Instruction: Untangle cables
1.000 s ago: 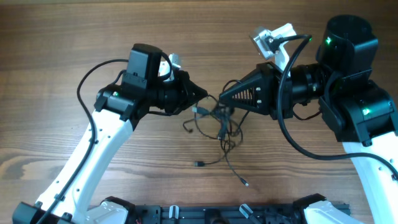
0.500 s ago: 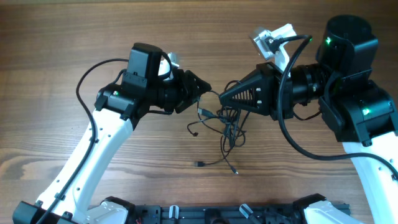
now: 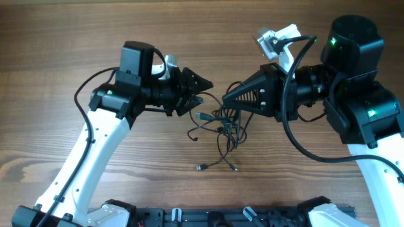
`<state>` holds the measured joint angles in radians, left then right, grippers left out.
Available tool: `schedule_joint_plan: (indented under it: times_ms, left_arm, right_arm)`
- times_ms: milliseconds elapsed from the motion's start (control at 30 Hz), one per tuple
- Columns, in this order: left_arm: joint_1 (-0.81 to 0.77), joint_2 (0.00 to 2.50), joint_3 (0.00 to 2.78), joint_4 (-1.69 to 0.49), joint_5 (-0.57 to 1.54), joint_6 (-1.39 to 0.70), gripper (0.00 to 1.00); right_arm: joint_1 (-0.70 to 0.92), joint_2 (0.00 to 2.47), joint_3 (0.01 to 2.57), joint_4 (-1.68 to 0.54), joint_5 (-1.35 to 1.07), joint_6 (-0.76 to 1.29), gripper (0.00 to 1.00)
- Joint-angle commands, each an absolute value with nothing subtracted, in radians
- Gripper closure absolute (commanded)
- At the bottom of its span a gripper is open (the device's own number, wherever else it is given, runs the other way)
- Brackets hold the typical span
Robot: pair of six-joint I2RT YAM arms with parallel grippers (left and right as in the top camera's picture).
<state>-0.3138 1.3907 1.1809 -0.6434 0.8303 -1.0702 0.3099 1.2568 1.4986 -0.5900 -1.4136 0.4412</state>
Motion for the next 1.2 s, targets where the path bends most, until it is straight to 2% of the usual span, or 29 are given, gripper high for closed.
schedule_joint_plan:
  times_ms: [0,100,200,367,433,633,733,900,1000,1167]
  left_arm:
    - [-0.361,1.396,1.197,-0.639,0.752,-1.179,0.41]
    - [-0.381,1.396,1.197,-0.618,0.731,-1.198,0.41]
    - [-0.394,1.396,1.197,-0.587,0.731,-1.213,0.45]
    - [-0.397,1.396,1.197,-0.572,0.677,-1.213,0.85]
    - [-0.397,1.396,1.197,-0.587,0.634,-1.213,0.96]
    - [-0.381,1.396,1.197,-0.67,0.48,-1.208,0.96]
    - [-0.358,1.396,1.197,-0.786,0.318,-1.205,0.96]
    - [-0.298,1.396,1.197,-0.964,0.1,-1.205,0.96]
    - [-0.252,1.396,1.197,-1.043,0.005,-1.205,0.96]
    - [-0.196,1.396,1.197,-1.097,-0.038,-1.203,0.96]
  right_arm:
    - [0.315,1.269,1.497,-0.588,-1.438,0.418,0.96]
    - [0.315,1.271,1.497,-0.588,-1.439,0.418,0.96]
    - [0.315,1.271,1.497,-0.588,-1.438,0.418,0.96]
    - [0.315,1.271,1.497,-0.588,-1.439,0.418,0.96]
    - [0.315,1.271,1.497,-0.588,-1.438,0.418,0.96]
    - [0.315,1.271,1.497,-0.607,-1.383,0.417,0.96]
    - [0.315,1.271,1.497,-0.682,-1.261,0.397,0.96]
    - [0.315,1.271,1.497,-0.881,-0.826,0.382,0.96]
    - [0.315,1.271,1.497,-0.979,-0.447,0.485,0.96]
    - [0.315,1.27,1.498,-1.015,-0.137,0.528,0.96]
